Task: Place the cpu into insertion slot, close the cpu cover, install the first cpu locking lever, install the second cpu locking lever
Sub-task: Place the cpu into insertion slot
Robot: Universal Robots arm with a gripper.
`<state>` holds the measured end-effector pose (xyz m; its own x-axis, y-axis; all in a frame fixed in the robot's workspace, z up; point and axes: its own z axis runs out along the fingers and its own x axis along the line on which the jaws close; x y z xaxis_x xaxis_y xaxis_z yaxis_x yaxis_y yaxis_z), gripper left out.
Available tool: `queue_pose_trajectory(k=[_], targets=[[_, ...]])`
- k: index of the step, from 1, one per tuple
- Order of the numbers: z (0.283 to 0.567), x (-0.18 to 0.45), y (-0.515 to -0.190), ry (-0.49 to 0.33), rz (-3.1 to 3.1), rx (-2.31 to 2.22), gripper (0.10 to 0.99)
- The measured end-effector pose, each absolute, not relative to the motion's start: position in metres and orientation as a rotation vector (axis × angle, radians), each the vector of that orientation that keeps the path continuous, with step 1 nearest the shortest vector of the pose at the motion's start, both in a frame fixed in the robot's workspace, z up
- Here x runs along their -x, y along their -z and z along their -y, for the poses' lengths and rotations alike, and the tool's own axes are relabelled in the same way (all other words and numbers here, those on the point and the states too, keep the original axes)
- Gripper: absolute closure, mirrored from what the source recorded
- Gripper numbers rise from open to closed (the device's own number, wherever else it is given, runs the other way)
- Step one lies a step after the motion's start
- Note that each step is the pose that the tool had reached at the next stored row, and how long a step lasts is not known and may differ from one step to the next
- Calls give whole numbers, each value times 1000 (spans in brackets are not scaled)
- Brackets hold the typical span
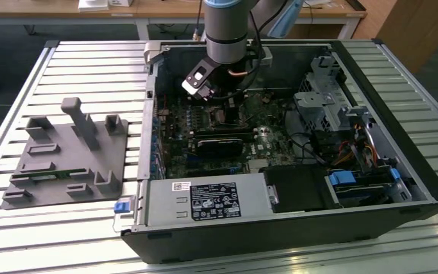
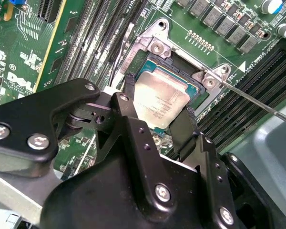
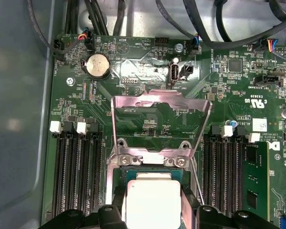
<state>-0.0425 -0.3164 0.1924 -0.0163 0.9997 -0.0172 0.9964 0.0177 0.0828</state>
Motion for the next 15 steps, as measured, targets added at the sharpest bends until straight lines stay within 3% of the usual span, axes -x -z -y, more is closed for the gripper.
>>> queue_pose_trajectory(k=[7, 9, 10, 15], targets=[[316, 42, -192, -75, -2189, -2153, 545], [316, 42, -192, -75, -2190, -2153, 533], [316, 42, -192, -74, -2190, -2153, 471], [316, 43, -192, -73, -2189, -2153, 471]])
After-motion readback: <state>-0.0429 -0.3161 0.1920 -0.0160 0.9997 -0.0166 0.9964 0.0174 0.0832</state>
